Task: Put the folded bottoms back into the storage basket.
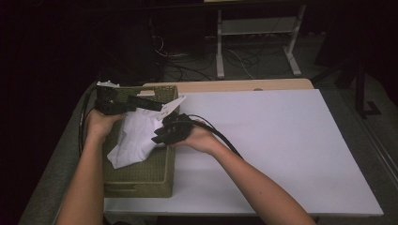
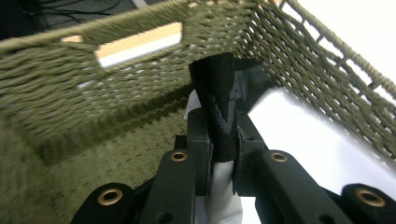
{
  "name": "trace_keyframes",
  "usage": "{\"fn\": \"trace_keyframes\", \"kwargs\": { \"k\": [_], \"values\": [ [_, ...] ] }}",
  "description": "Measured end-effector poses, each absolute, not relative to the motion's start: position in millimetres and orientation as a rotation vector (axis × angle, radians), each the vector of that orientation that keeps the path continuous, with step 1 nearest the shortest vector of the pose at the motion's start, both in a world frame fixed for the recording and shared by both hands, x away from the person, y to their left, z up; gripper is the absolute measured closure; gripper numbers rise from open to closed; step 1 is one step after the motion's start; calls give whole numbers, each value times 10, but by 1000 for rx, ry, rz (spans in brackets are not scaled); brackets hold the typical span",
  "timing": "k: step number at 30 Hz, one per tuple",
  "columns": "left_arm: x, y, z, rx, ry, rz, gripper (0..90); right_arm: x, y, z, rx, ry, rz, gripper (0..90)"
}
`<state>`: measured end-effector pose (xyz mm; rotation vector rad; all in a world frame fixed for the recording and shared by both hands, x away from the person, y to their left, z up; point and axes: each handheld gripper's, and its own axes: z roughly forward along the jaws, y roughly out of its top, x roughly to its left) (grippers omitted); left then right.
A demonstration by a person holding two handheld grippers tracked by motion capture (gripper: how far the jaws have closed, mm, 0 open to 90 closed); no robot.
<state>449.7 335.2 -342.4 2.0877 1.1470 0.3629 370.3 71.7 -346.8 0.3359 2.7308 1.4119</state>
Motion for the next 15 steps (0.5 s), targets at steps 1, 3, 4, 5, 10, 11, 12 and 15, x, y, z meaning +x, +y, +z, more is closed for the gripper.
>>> {"fn": "trace_keyframes", "kwargs": {
  "k": [1, 3, 4, 5, 10, 11, 12, 15],
  "values": [
    [4514, 3338, -3450, 2096, 1146, 359, 790, 3708, 693, -3454, 341, 2726, 1421, 566],
    [4550, 3316, -3505, 2110, 1135, 352, 789, 3713, 658, -3431, 364, 2700, 1424, 513],
    [4566, 3310, -3527, 2106, 1133, 350, 788, 3722, 635, -3419, 375, 2693, 1435, 500],
    [4581, 3311, -3540, 2111, 1131, 352, 787, 3731, 610, -3410, 388, 2685, 1447, 477],
    [4656, 3331, -3579, 2125, 1151, 386, 784, 3768, 504, -3402, 445, 2636, 1463, 395],
    [4670, 3341, -3583, 2126, 1157, 387, 781, 3773, 485, -3406, 454, 2628, 1466, 385],
    [4679, 3349, -3589, 2116, 1170, 388, 773, 3778, 466, -3409, 461, 2622, 1467, 377],
    [4689, 3375, -3607, 2073, 1222, 414, 659, 3787, 410, -3419, 489, 2607, 1477, 364]
  ]
}}
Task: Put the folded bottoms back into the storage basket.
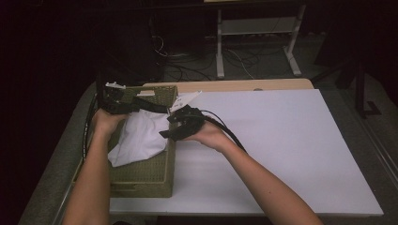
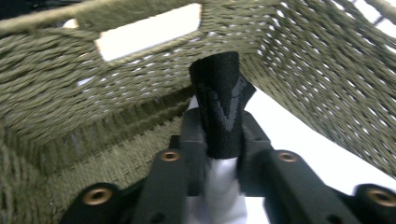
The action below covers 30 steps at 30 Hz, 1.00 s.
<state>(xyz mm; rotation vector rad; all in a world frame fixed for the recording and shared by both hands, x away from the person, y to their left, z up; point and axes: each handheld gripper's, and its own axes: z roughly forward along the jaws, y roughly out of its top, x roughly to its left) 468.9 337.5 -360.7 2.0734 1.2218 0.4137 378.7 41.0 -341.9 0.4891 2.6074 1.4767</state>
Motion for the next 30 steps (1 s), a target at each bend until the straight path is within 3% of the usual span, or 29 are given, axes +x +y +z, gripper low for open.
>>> {"fn": "trace_keyframes", "kwargs": {
  "k": [4, 13, 26, 30],
  "values": [
    [4655, 3387, -3608, 2045, 1256, 479, 427, 3801, 337, -3423, 505, 2590, 1484, 351],
    [4559, 3333, -3474, 2025, 1264, 498, 181, 3841, 155, -3399, 563, 2572, 1465, 291],
    [4289, 3125, -3211, 1992, 1182, 488, 0, 3845, -124, -3416, 617, 2549, 1474, 241],
    [4194, 3049, -3166, 1977, 1137, 462, 0, 3826, -204, -3416, 627, 2539, 1477, 223]
  ]
}}
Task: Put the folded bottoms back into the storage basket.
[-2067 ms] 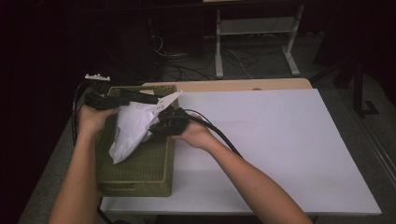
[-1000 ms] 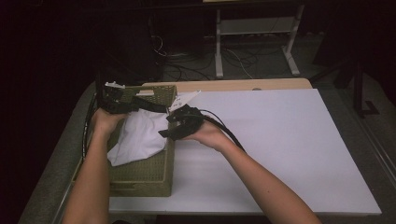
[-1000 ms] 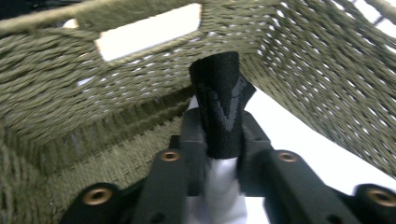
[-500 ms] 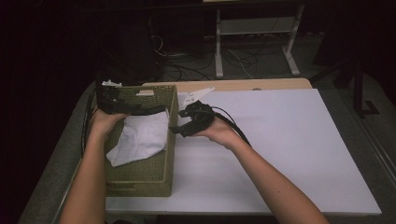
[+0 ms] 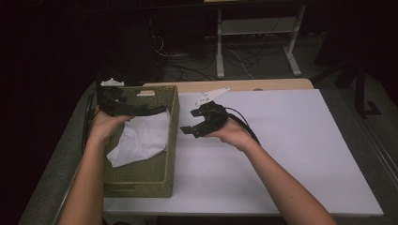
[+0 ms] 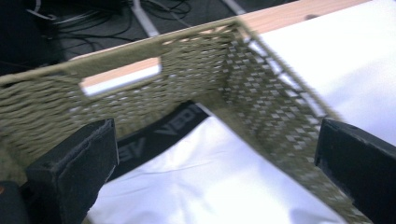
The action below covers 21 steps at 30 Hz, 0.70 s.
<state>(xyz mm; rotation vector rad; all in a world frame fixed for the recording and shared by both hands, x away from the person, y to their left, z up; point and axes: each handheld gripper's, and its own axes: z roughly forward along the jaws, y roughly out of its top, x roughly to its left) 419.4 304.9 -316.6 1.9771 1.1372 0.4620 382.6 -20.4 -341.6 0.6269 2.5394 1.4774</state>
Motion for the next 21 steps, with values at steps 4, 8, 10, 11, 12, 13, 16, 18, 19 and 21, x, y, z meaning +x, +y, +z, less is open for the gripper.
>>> {"fn": "trace_keyframes", "kwargs": {
  "k": [4, 8, 10, 11, 12, 13, 16, 18, 19, 21],
  "values": [
    [4098, 2950, -3142, 1983, 1092, 443, 0, 3818, -298, -3428, 646, 2534, 1477, 200],
    [4004, 2843, -3123, 1986, 1055, 436, 0, 3819, -391, -3446, 659, 2523, 1479, 172],
    [3960, 2784, -3121, 1991, 1037, 435, 0, 3816, -434, -3456, 662, 2521, 1475, 155],
    [3941, 2757, -3122, 1995, 1030, 432, 0, 3813, -454, -3461, 666, 2518, 1471, 152],
    [3923, 2728, -3125, 1994, 1023, 430, 0, 3812, -476, -3465, 667, 2518, 1472, 146],
    [3903, 2702, -3125, 1998, 1017, 431, 0, 3811, -500, -3469, 667, 2518, 1474, 140],
    [3845, 2632, -3126, 1995, 992, 423, 0, 3805, -574, -3482, 680, 2509, 1475, 130],
    [3807, 2586, -3129, 2000, 978, 412, 0, 3794, -633, -3491, 684, 2502, 1468, 115],
    [3787, 2562, -3131, 2000, 972, 410, 0, 3787, -666, -3495, 692, 2497, 1469, 99],
    [3751, 2523, -3135, 1995, 951, 391, 0, 3782, -736, -3496, 700, 2489, 1465, 77]
  ]
}}
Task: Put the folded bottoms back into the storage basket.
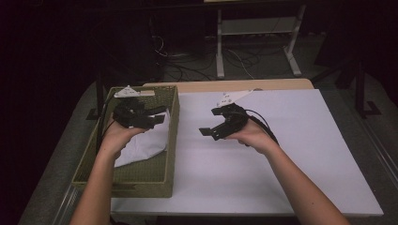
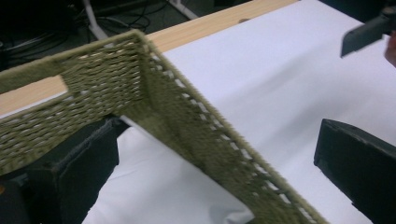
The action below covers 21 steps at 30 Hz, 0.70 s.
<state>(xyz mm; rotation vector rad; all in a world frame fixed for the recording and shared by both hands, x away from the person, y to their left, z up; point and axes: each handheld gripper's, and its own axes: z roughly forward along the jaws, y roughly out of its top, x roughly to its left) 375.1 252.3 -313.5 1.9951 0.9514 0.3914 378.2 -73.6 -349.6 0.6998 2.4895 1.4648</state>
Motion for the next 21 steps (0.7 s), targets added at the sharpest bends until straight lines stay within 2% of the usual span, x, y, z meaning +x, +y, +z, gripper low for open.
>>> {"fn": "trace_keyframes", "kwargs": {
  "k": [8, 21],
  "values": [
    [3611, 2384, -3165, 2005, 871, 342, 0, 3738, -1012, -3517, 724, 2474, 1431, 0],
    [3323, 2255, -3224, 1998, 747, 300, 0, 3530, -1561, -3505, 758, 2416, 1424, 0]
  ]
}}
